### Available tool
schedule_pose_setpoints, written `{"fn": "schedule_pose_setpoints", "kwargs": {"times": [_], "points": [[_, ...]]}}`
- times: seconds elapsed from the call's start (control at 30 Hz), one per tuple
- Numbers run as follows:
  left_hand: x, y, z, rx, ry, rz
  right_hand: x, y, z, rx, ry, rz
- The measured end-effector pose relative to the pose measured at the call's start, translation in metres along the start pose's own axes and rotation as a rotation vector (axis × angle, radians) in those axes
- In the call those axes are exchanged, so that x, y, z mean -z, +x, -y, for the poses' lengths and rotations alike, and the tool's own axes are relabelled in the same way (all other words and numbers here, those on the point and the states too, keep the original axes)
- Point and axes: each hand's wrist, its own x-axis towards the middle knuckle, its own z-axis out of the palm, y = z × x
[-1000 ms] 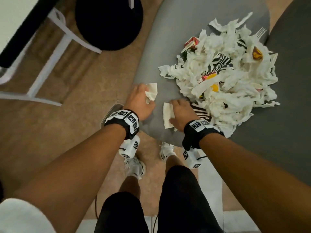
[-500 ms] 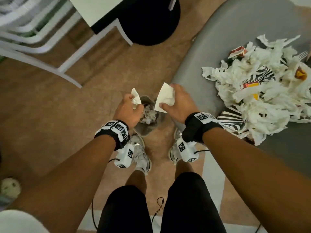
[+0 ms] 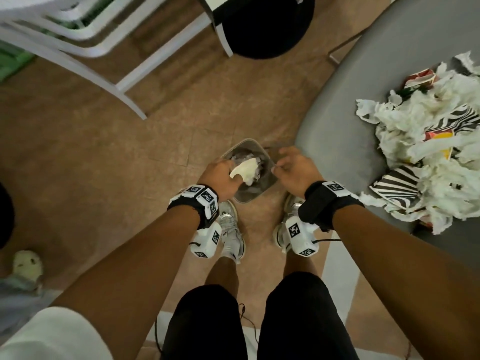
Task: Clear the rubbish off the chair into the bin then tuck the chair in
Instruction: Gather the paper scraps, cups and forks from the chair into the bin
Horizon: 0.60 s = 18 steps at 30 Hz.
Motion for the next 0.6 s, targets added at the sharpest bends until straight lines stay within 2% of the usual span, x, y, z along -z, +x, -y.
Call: {"fn": "schedule_pose_setpoints", "kwargs": {"times": [0.13, 0.17, 0.2, 0.23, 0.37, 0.4, 0.53, 0.6], "points": [[0.020, 0.000, -0.021, -0.001, 0.026, -0.069, 0.026, -0.003, 0.002, -0.017, 0.153, -0.043], [0.036, 0.001, -0.060, -0.037, 0.048, -0.066, 0.065, -0.011, -0.001, -0.017, 0.188, -0.094], [0.037, -0.004, -0.060, -0.036, 0.046, -0.068, 0.065, -0.013, -0.006, -0.001, 0.197, -0.109], [0.047, -0.004, -0.086, -0.067, 0.071, -0.064, 0.091, -0.019, -0.012, 0.014, 0.187, -0.139], [0.044, -0.014, -0.073, -0.017, 0.158, -0.001, 0.091, -0.030, -0.026, 0.009, 0.113, -0.090], [0.044, -0.013, -0.086, -0.030, 0.171, -0.003, 0.106, -0.035, -0.037, -0.003, 0.146, -0.129], [0.033, 0.007, -0.197, -0.190, 0.245, 0.006, 0.199, -0.070, -0.102, -0.129, 0.257, -0.388], [0.013, 0.021, -0.252, -0.289, 0.299, 0.024, 0.229, -0.084, -0.139, -0.166, 0.218, -0.460]]}}
